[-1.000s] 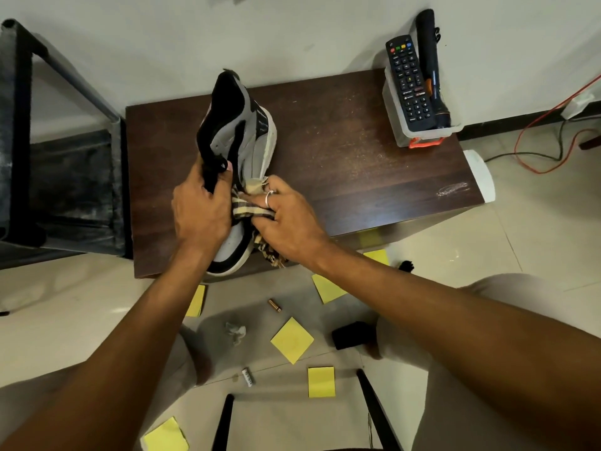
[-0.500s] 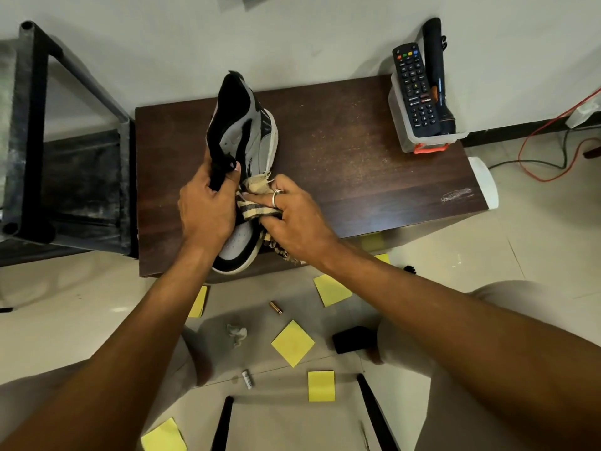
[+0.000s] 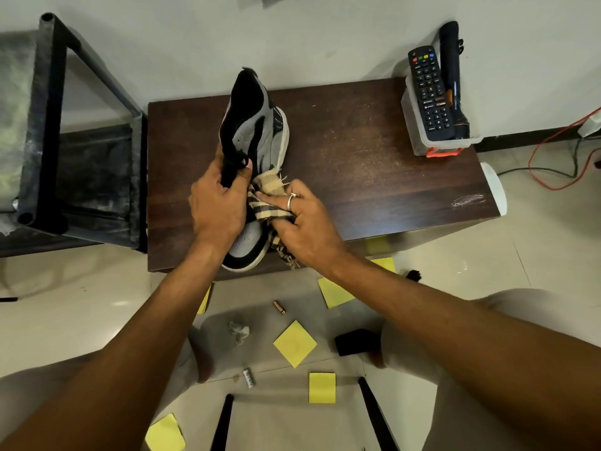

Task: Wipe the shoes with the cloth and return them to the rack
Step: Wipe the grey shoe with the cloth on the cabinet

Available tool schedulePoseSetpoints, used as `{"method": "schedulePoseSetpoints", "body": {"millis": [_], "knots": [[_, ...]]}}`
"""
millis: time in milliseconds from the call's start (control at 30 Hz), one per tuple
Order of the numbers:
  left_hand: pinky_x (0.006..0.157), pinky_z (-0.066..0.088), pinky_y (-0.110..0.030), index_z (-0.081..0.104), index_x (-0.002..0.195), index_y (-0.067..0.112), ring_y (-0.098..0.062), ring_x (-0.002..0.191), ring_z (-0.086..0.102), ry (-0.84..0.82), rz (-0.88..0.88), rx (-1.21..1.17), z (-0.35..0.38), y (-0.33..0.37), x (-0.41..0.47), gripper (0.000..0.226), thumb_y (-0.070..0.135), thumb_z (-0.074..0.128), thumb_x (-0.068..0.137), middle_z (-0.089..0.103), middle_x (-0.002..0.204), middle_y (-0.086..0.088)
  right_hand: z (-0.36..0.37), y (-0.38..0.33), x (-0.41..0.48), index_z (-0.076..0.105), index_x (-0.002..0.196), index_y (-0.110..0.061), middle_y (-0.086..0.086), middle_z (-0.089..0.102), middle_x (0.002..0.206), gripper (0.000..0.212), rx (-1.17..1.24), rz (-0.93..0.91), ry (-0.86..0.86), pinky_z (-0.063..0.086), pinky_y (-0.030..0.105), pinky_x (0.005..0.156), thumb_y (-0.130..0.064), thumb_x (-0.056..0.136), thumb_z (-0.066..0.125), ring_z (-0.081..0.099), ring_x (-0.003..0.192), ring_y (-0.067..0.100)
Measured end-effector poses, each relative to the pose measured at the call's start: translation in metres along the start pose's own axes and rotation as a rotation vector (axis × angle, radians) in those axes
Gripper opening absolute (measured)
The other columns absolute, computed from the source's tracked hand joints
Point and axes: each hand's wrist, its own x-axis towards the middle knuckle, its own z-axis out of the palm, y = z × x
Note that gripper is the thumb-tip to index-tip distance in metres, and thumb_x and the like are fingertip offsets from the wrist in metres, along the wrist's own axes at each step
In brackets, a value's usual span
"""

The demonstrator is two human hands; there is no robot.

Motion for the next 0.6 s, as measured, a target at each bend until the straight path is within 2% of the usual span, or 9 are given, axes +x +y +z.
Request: {"method": "schedulePoseSetpoints", "body": {"millis": [100,167,233,300,333,367,467,533,600], "knots": [[0.077,0.045,-0.024,0.065,0.132,0.027,0.003,0.084,0.062,-0.002,-0.010,0.008,0.000,0.000,-0.001,0.042,0.050,0.059,0.098,0.067,0.088,0.020,0.002,0.007,-0.002,0.073,0.123,-0.012,0.002,0.057,0.102,0.037,0.009,0.100,0.012,0.055,0.038,0.093,-0.004,0.088,0.064,0.062,0.098,0.016],[0.077,0.045,-0.025,0.065,0.132,0.028,0.007,0.082,0.062,-0.010,-0.009,0.002,0.000,0.001,-0.001,0.041,0.050,0.059,0.098,0.067,0.087,0.022,-0.001,0.006,-0.004,0.078,0.112,-0.013,-0.001,0.061,0.103,0.028,-0.008,0.112,0.017,0.056,0.040,0.089,-0.006,0.088,0.066,0.064,0.097,0.014],[0.074,0.044,-0.021,0.065,0.132,0.029,0.017,0.082,0.059,-0.013,-0.012,-0.002,0.001,-0.001,0.000,0.040,0.049,0.060,0.098,0.065,0.084,0.026,-0.005,0.004,-0.001,0.080,0.095,-0.012,-0.001,0.062,0.097,0.017,-0.062,0.115,0.012,0.057,0.041,0.080,-0.007,0.087,0.066,0.065,0.088,0.015],[0.072,0.042,-0.013,0.065,0.133,0.029,0.019,0.082,0.058,-0.009,-0.016,-0.012,0.000,0.000,0.000,0.040,0.048,0.060,0.099,0.065,0.086,0.026,-0.008,0.004,0.003,0.074,0.078,-0.013,-0.003,0.061,0.089,0.014,-0.104,0.137,0.043,0.055,0.038,0.071,-0.008,0.088,0.066,0.062,0.079,0.013],[0.072,0.041,-0.009,0.065,0.134,0.029,0.020,0.083,0.058,-0.008,-0.015,-0.015,0.001,0.000,0.000,0.040,0.048,0.059,0.099,0.066,0.089,0.025,-0.008,0.004,0.004,0.073,0.077,-0.013,-0.005,0.060,0.089,0.014,-0.091,0.145,0.082,0.055,0.037,0.071,-0.008,0.089,0.066,0.062,0.078,0.011],[0.073,0.040,-0.006,0.064,0.134,0.029,0.020,0.085,0.058,-0.006,-0.014,-0.018,0.001,0.000,0.000,0.040,0.047,0.059,0.099,0.066,0.091,0.025,-0.007,0.002,0.004,0.076,0.085,-0.012,-0.005,0.060,0.093,0.011,-0.066,0.144,0.118,0.056,0.034,0.073,-0.009,0.090,0.066,0.063,0.081,0.010],[0.070,0.038,-0.002,0.064,0.135,0.029,0.021,0.083,0.058,0.002,-0.016,-0.006,0.000,0.002,0.000,0.040,0.047,0.058,0.099,0.065,0.087,0.026,0.001,-0.004,0.001,0.075,0.118,-0.012,-0.005,0.057,0.104,0.029,0.002,0.150,0.079,0.055,0.026,0.086,-0.008,0.092,0.062,0.062,0.094,0.009],[0.075,0.043,-0.010,0.062,0.137,0.030,0.017,0.083,0.059,0.000,-0.012,-0.006,0.001,0.002,0.000,0.043,0.049,0.058,0.098,0.065,0.086,0.026,0.001,-0.007,0.001,0.077,0.112,-0.015,-0.004,0.060,0.104,0.025,-0.016,0.197,0.009,0.055,0.026,0.086,-0.010,0.092,0.062,0.062,0.096,0.010],[0.083,0.048,-0.021,0.061,0.139,0.031,0.012,0.087,0.060,-0.001,-0.024,-0.013,0.000,0.003,-0.001,0.044,0.049,0.058,0.098,0.065,0.089,0.026,-0.011,-0.008,0.009,0.077,0.087,-0.015,-0.004,0.066,0.091,0.016,-0.055,0.276,-0.028,0.055,0.031,0.077,-0.012,0.090,0.062,0.065,0.083,0.010]]}}
